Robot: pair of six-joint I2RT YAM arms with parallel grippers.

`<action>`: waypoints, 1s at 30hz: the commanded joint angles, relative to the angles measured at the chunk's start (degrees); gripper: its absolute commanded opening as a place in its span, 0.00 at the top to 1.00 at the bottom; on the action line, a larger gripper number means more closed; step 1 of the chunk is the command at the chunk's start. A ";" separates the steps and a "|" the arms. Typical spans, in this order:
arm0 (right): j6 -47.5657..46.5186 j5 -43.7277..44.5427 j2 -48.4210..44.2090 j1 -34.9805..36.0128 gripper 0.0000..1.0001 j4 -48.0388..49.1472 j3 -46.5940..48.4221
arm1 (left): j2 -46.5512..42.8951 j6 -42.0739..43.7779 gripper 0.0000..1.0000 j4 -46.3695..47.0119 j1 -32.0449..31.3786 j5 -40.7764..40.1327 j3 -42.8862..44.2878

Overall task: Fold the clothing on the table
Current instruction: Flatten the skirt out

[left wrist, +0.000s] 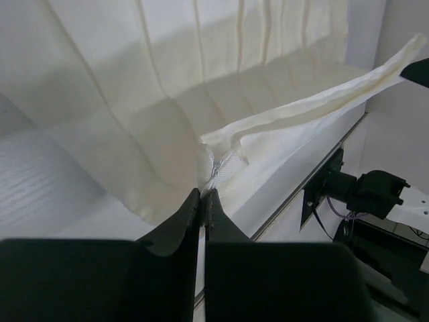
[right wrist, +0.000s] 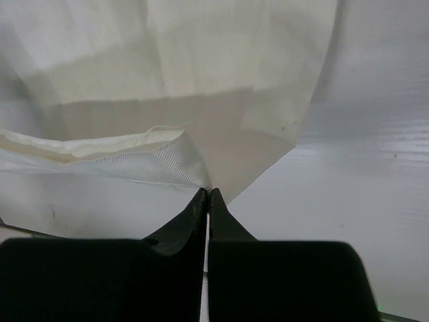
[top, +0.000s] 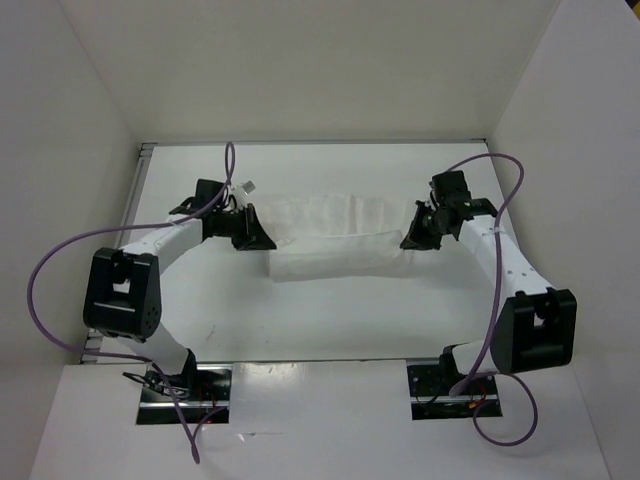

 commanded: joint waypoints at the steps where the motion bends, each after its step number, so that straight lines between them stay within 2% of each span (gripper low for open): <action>1: 0.61 6.12 -2.88 -0.88 1.00 -2.88 -1.45 | -4.70 1.29 0.98 1.73 1.53 -3.88 1.21; 6: 1.13 6.12 -0.69 -0.88 1.00 -2.79 -0.41 | -4.70 1.91 0.98 0.05 1.53 -6.16 6.82; 9: 0.35 7.96 2.20 -0.88 1.00 -1.65 2.22 | -1.02 1.91 0.98 0.58 1.53 -6.17 11.05; 17: -1.33 10.51 11.43 -0.88 1.00 1.60 15.84 | 8.22 0.68 0.98 2.68 1.53 -10.29 24.67; 25: -2.90 9.46 22.58 -0.88 1.00 4.85 25.68 | 13.75 0.07 0.98 2.16 1.53 -13.28 30.31; 30: -3.52 7.53 28.84 -0.88 1.00 7.05 31.83 | 15.69 -0.46 0.98 2.16 1.53 -14.60 30.31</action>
